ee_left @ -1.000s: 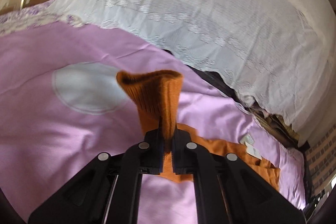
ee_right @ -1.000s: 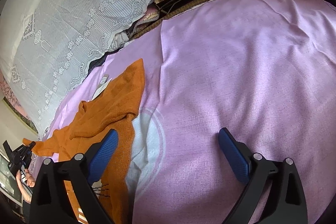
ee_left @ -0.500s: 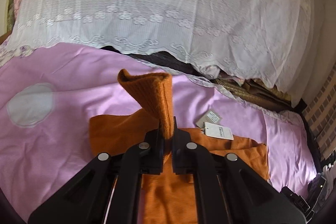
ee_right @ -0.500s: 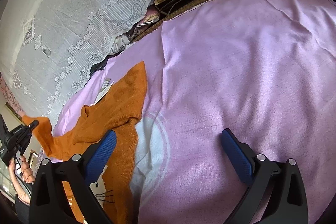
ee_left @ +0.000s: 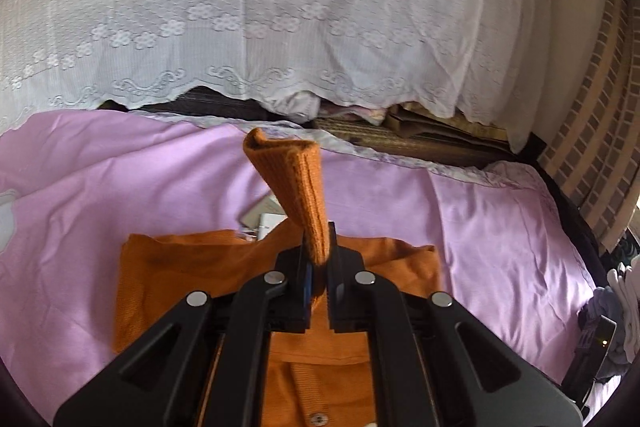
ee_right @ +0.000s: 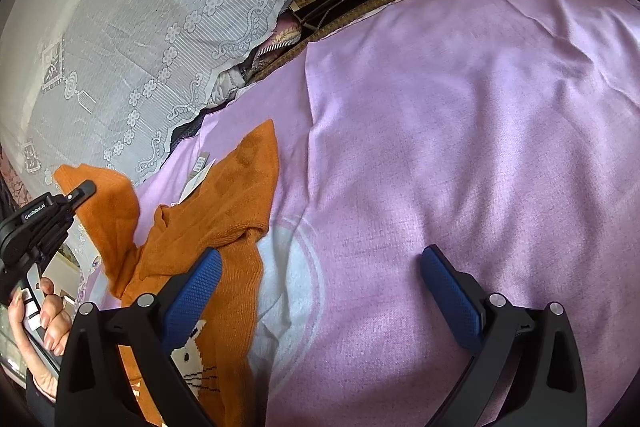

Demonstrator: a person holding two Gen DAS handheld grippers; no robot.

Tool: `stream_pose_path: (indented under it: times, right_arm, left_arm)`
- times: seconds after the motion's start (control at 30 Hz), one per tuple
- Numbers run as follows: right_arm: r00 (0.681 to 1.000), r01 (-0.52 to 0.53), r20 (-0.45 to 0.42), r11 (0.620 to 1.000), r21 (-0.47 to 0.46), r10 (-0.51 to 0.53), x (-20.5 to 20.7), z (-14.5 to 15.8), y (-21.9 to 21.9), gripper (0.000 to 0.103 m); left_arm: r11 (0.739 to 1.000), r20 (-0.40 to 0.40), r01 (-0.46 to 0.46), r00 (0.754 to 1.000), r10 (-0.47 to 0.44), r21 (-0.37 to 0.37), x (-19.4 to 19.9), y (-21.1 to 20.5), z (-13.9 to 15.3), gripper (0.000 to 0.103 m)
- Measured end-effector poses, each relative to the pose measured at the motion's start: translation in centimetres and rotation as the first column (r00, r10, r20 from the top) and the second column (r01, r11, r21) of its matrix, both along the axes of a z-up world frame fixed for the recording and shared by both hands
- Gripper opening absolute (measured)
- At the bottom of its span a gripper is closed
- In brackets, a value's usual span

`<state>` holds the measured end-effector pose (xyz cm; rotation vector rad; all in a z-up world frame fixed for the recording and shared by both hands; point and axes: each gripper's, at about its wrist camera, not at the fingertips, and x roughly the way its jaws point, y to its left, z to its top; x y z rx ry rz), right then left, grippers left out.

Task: Fold small clothes
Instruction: 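Fold the held sleeve across the cardigan body with the left gripper and release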

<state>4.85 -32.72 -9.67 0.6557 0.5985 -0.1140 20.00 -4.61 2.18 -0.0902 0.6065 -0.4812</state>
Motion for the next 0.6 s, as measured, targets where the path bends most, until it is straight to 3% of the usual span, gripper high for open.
stream_pose_path:
  times: [0.5, 0.6]
  right_arm:
    - [1.0, -0.001, 0.0, 1.0, 0.002, 0.001, 0.0, 0.0, -0.1, 0.1]
    - [1.0, -0.002, 0.0, 1.0, 0.002, 0.002, 0.0, 0.0, -0.1, 0.1]
  left_arm:
    - [0.991, -0.077, 0.081, 0.994, -0.073, 0.108, -0.2, -7.3, -5.9, 0.004]
    - [0.985, -0.121, 0.11, 0.988, -0.094, 0.131, -0.1, -8.3, -7.6, 0.012]
